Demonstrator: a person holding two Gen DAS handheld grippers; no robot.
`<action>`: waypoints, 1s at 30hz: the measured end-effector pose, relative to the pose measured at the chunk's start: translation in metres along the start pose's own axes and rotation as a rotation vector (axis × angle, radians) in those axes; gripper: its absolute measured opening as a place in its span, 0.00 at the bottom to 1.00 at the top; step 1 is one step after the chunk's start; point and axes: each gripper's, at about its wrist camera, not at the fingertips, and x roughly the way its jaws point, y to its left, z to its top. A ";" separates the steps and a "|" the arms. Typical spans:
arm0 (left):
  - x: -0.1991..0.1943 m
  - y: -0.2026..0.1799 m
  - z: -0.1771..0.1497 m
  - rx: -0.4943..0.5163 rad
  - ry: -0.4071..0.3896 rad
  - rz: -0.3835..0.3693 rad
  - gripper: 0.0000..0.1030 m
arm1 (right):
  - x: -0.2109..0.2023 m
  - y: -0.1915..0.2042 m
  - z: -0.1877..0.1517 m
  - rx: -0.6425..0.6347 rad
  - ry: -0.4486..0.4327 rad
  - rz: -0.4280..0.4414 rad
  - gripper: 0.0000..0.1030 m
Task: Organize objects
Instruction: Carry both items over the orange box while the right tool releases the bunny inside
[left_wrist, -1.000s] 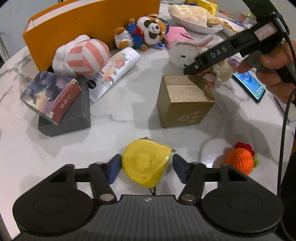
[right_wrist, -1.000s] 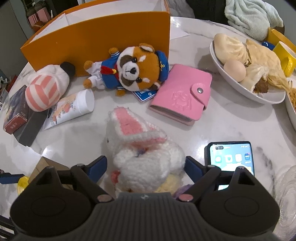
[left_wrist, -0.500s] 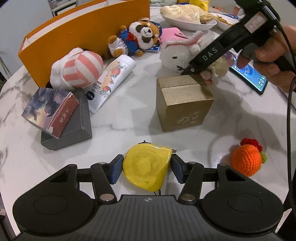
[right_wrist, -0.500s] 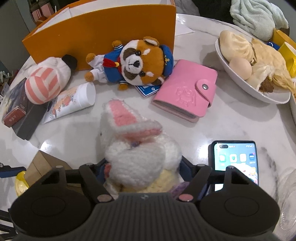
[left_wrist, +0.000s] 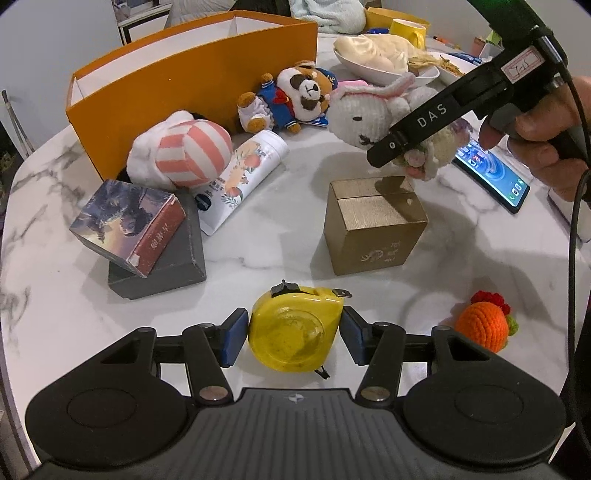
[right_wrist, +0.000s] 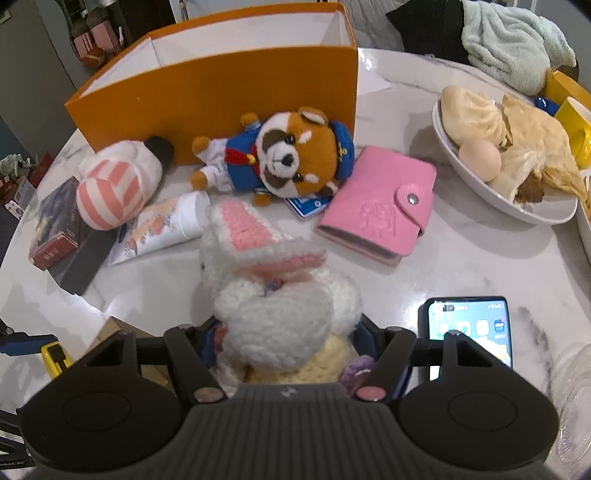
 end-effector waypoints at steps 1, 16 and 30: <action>-0.001 0.000 0.000 0.002 -0.002 0.002 0.61 | -0.001 0.001 0.000 -0.002 -0.004 0.000 0.68; -0.051 0.009 0.025 -0.001 -0.134 0.035 0.61 | -0.036 0.004 0.019 0.007 -0.096 0.058 0.68; -0.067 0.070 0.147 -0.066 -0.274 0.113 0.61 | -0.066 0.018 0.120 -0.021 -0.250 0.150 0.68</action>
